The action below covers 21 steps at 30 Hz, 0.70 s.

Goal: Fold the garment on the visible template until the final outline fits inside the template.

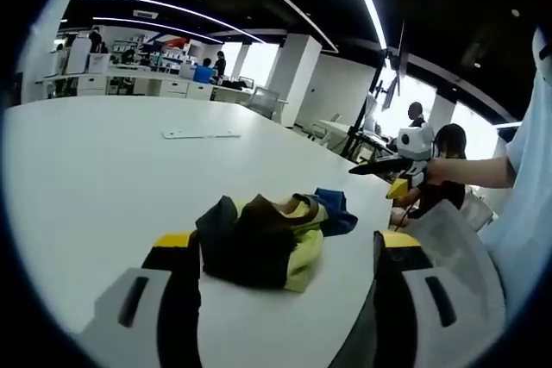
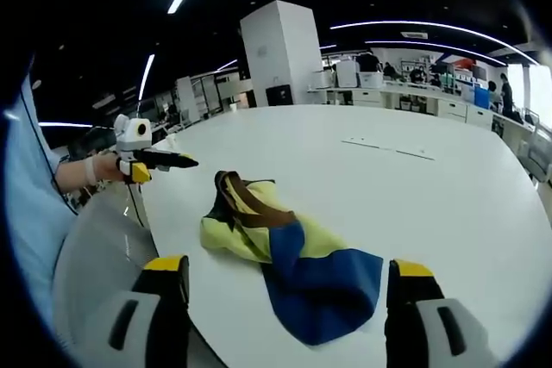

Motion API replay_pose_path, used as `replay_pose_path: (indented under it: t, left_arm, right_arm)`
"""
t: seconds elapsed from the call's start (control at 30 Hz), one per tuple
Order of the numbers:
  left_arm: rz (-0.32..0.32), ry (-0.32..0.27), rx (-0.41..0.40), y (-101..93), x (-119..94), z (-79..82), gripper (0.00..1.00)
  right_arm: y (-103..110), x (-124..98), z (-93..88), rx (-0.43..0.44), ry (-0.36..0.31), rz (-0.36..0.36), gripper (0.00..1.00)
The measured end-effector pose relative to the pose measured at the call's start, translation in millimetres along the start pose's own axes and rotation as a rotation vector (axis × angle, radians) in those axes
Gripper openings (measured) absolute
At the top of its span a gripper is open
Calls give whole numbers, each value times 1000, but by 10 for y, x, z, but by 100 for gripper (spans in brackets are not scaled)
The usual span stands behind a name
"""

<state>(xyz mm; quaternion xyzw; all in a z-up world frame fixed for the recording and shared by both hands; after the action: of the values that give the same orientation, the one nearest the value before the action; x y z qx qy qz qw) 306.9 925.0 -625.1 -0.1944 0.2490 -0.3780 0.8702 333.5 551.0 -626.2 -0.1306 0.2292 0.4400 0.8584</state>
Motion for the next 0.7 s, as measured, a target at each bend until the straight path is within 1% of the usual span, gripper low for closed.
replay_pose_path:
  t: [0.27, 0.5, 0.67, 0.7]
  left_arm:
    - [9, 10, 9, 17, 11, -29, 78]
    - [24, 22, 12, 97, 42, -51, 70]
    - [33, 27, 22, 172, 103, -37, 63]
    - [35, 27, 22, 190, 122, -35, 61]
  right_arm:
    - [-24, 6, 22, -12, 3, 3, 94]
    - [-46, 41, 23, -25, 15, 18, 88]
    - [-75, 120, 19, -28, 37, 50, 80]
    - [-84, 135, 12, -32, 42, 52, 80]
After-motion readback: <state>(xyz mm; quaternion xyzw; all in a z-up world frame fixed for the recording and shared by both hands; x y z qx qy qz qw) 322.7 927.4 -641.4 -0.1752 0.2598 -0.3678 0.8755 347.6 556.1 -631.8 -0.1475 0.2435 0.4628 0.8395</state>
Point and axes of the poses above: the point that each gripper's makers call its tool centre point, and the gripper's own axes: x roughly forward along the fingers, y roughly to its left, z roughly out of its top, the point moved 9 cm from there along -x, roughly backward along the fingers, and after that the axes turned 13 degrees about -x, right-handed, at the moved point
